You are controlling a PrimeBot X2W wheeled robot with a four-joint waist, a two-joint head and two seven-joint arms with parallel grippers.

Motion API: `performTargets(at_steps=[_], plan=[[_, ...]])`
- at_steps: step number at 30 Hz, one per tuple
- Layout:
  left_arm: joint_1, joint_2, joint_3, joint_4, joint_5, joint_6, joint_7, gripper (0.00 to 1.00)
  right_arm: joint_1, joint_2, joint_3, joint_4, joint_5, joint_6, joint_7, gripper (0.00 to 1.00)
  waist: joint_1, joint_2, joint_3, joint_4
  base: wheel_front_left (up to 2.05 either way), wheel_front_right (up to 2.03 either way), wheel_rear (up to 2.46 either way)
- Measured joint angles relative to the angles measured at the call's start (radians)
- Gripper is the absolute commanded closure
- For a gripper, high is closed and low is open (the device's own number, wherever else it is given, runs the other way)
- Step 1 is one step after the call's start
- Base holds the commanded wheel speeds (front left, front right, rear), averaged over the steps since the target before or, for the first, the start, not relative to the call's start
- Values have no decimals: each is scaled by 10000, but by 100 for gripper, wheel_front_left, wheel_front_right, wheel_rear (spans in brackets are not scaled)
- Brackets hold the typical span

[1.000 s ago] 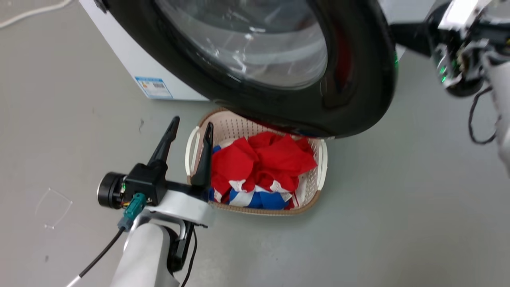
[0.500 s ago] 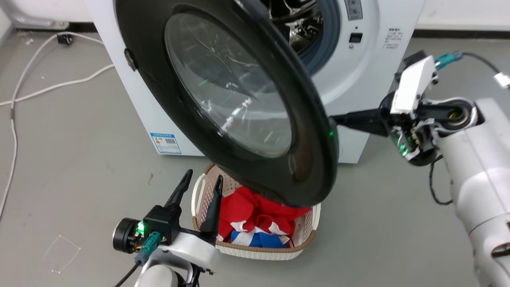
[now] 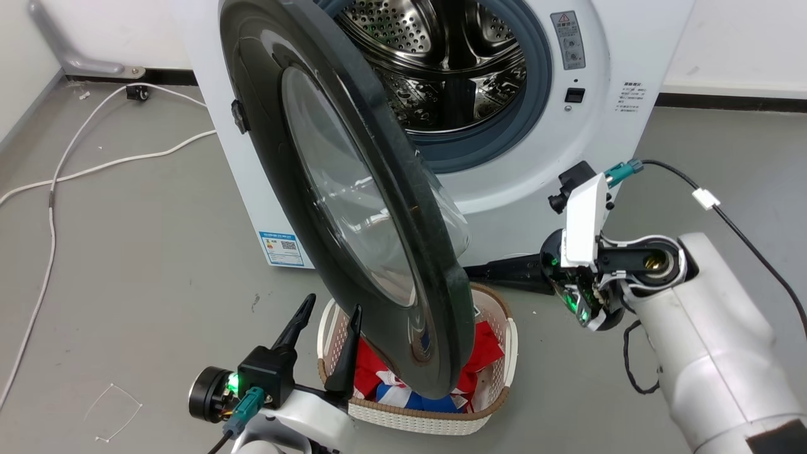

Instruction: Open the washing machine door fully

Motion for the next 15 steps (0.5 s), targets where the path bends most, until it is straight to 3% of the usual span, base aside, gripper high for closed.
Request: performTargets(at_steps=[6,15], plan=[[20,0,-10,-15,-92,44,0,0,916,52,-249,-1411,127,-2,-1106,100,1,0,37,-52,0,0,0],[23,6,211,-90,-190,150,0,0,2512,-663,-1534,-3003,-1513,0,-6426,100,1,0,20,-241,0,0,0]])
